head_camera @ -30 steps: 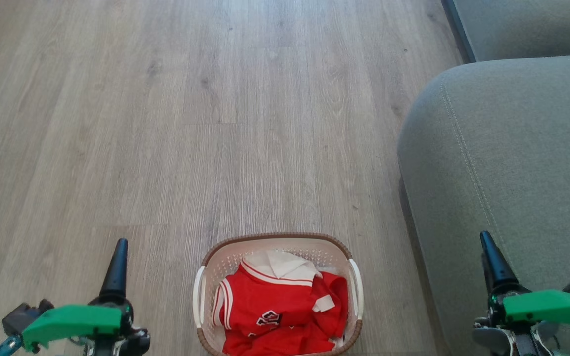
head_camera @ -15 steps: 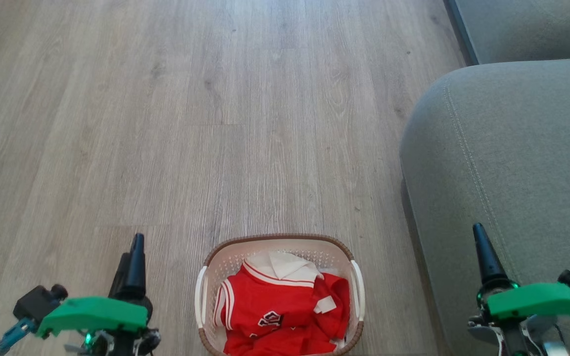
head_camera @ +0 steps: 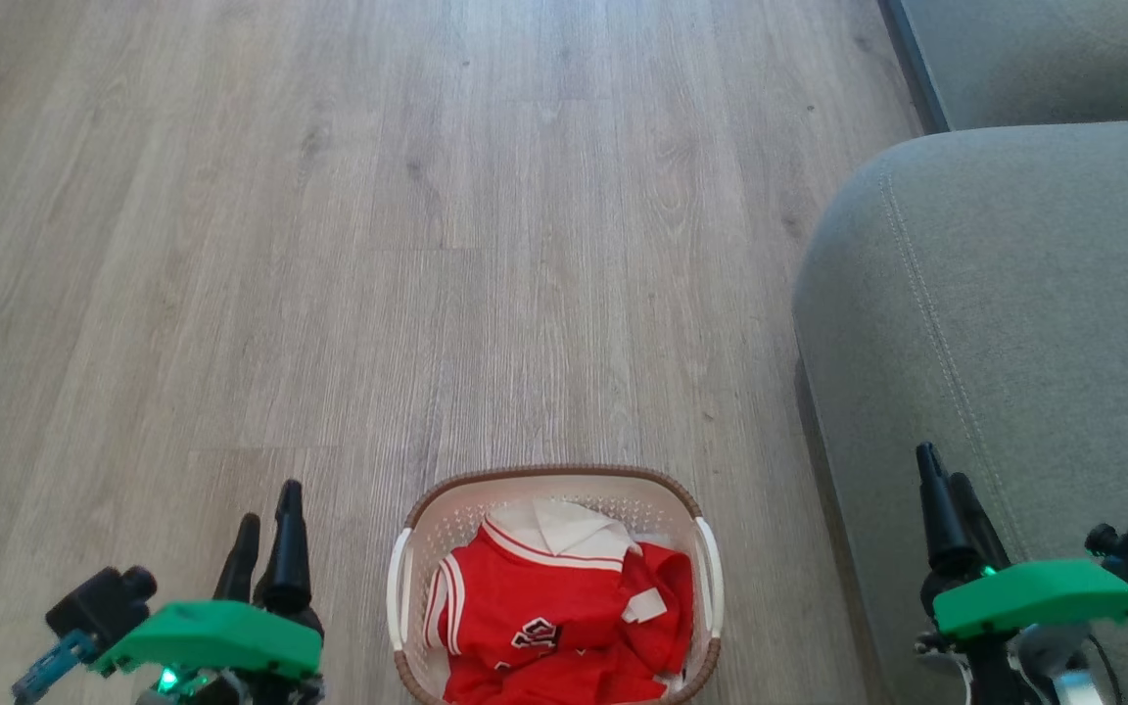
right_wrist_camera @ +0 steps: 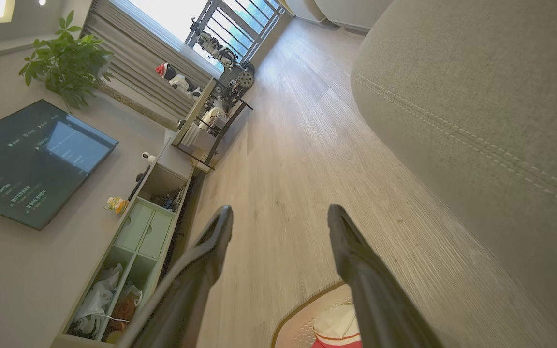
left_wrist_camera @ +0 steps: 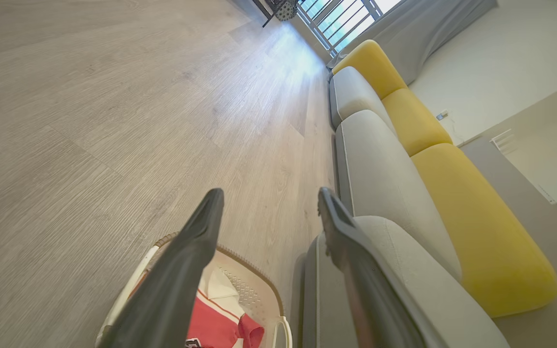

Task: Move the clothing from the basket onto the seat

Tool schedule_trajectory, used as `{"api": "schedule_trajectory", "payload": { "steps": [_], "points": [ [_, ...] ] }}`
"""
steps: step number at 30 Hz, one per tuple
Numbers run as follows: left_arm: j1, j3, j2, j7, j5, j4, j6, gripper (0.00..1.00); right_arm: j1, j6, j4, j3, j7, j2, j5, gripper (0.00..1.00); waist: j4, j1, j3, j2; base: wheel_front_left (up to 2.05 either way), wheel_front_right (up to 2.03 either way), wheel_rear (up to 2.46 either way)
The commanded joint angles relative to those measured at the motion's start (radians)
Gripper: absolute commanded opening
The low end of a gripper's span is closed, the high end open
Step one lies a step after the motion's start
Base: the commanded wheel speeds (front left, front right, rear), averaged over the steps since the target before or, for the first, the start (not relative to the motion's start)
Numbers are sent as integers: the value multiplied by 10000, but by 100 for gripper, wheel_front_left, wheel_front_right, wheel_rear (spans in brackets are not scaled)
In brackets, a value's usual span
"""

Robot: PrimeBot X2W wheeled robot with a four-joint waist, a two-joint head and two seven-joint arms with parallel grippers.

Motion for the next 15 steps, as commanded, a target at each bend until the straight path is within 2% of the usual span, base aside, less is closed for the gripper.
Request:
{"api": "schedule_trajectory", "payload": {
  "steps": [1, 15],
  "points": [
    [-209, 54, 143, -159, 462, -376, 83, 100, -139, -1, -363, 190, -160, -96, -431, 100, 4, 0, -11, 0, 0, 0, 0],
    [-116, -208, 163, -539, 2199, -540, 361, 100, -118, -1, -387, 366, -545, -111, -1928, 100, 34, 0, -40, 0, 0, 0, 0]
  ]
}}
